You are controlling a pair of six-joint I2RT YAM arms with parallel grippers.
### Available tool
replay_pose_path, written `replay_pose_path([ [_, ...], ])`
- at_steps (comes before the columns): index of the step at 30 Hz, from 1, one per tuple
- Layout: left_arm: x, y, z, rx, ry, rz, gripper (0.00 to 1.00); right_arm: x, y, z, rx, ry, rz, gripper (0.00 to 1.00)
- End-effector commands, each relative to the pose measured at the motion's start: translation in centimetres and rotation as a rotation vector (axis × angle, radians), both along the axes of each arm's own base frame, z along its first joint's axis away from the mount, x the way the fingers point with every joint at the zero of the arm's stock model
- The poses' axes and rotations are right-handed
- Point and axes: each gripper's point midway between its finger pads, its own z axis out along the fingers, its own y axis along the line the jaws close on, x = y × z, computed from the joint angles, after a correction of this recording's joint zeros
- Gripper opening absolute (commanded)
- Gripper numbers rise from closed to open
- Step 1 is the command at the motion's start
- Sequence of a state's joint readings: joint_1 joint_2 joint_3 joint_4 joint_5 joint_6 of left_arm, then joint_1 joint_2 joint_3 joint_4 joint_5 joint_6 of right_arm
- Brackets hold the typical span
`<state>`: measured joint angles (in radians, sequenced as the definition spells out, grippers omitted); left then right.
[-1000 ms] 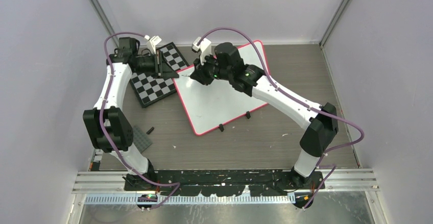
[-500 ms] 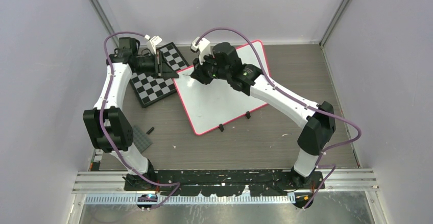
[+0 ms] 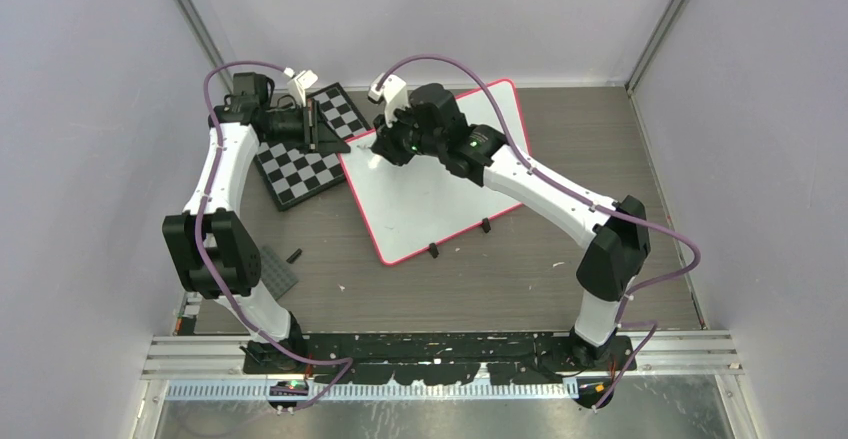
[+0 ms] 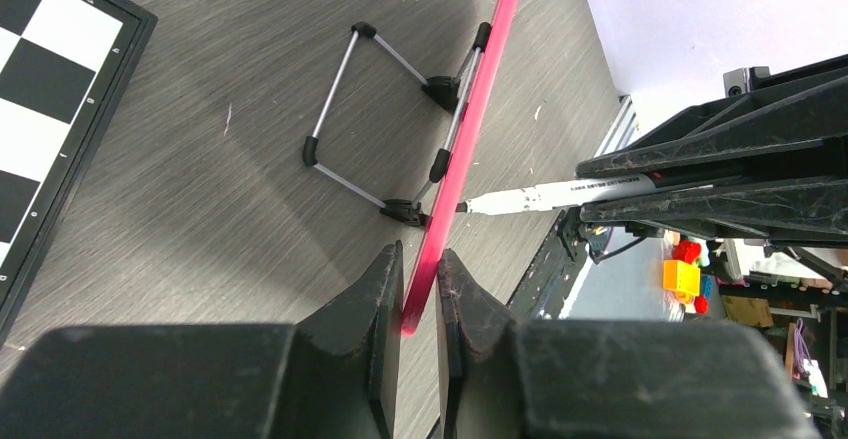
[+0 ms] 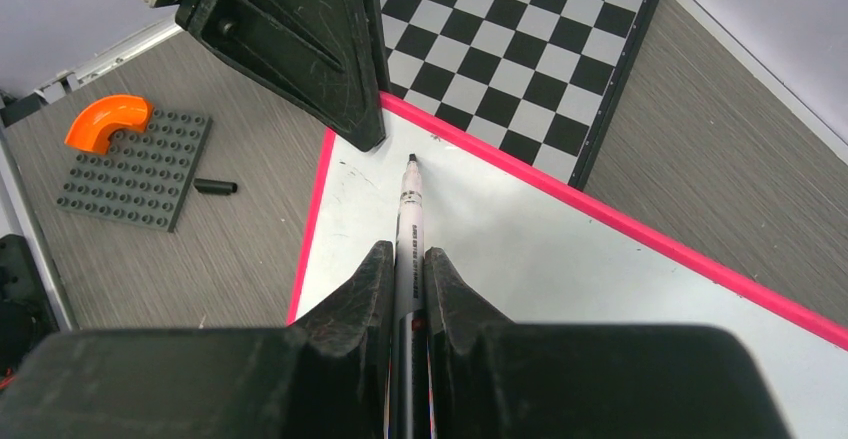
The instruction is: Write a sentence on the whiteboard
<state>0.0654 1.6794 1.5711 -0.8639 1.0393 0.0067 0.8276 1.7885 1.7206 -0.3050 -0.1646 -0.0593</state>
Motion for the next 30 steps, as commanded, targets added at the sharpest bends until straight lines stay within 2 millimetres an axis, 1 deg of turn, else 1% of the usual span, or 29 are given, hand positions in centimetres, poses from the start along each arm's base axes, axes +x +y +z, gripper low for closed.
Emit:
replay_pose_path([
  [1, 0.4, -0.3, 1.3, 0.004, -0.035, -0.001, 0.01, 0.4, 0.7, 3.0, 0.042, -0.069, 0.001, 0.0],
  [3, 0.4, -0.2, 1.3, 0.005, -0.033, -0.001, 0.0, 0.3, 0.8, 3.0, 0.04, -0.072, 0.007, 0.0],
  [14, 0.4, -0.2, 1.2, 0.008, -0.026, 0.001, 0.0, -0.1, 1.3, 1.4, 0.011, -0.047, 0.032, 0.0],
  [19, 0.5, -0.2, 1.1, 0.008, -0.023, 0.001, 0.0, -0.7, 1.5, 0.5, -0.006, -0.032, 0.061, 0.0],
  [30, 0.3, -0.3, 0.9, 0.01, -0.032, -0.012, 0.0, -1.6, 0.3, -1.4, -0.078, -0.028, 0.084, 0.0],
])
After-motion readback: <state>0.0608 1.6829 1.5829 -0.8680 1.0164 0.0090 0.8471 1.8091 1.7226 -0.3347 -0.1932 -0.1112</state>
